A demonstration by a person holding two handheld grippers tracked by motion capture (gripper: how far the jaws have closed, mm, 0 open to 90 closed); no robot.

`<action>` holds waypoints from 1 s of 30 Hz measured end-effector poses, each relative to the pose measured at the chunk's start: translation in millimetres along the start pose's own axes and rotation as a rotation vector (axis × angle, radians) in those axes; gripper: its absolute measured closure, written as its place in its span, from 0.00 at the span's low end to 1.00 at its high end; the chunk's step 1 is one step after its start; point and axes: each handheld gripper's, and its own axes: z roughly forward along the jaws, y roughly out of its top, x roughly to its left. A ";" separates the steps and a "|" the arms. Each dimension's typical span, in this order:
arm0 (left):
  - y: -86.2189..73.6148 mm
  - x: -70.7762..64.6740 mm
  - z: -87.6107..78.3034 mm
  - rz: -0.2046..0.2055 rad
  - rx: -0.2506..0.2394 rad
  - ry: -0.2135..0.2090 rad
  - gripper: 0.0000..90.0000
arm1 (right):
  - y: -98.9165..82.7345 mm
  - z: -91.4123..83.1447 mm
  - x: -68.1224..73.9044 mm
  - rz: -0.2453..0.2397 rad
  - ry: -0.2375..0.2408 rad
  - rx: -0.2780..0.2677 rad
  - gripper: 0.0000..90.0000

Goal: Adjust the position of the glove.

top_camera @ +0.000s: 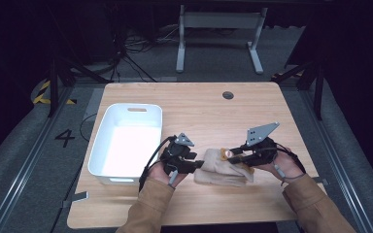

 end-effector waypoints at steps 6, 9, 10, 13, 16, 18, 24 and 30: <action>-0.1 -0.7 0.9 0.001 0.000 -0.003 0.65 | 1.2 7.6 4.3 -0.023 0.036 0.009 0.76; -0.2 -0.6 0.3 -0.001 0.000 -0.002 0.65 | 2.3 9.3 6.5 -0.037 0.054 0.006 0.76; -0.2 -0.6 0.2 0.000 -0.002 -0.002 0.65 | 2.5 10.0 7.3 -0.039 0.059 0.005 0.76; -0.2 -0.8 0.3 0.000 -0.001 -0.002 0.65 | 2.3 12.0 8.5 -0.054 0.075 0.011 0.76; -0.1 -1.0 0.8 0.001 0.000 -0.002 0.65 | 1.2 14.8 8.6 -0.058 0.091 0.017 0.76; -0.1 -1.0 1.1 0.001 0.001 -0.001 0.65 | 0.4 16.5 8.6 -0.062 0.099 0.022 0.75; -0.3 -0.8 0.8 0.001 0.001 -0.003 0.65 | -0.1 21.5 10.6 -0.082 0.119 0.042 0.75; -0.3 -0.8 1.5 0.003 0.004 -0.001 0.65 | -5.6 25.1 5.0 -0.058 0.107 0.070 0.75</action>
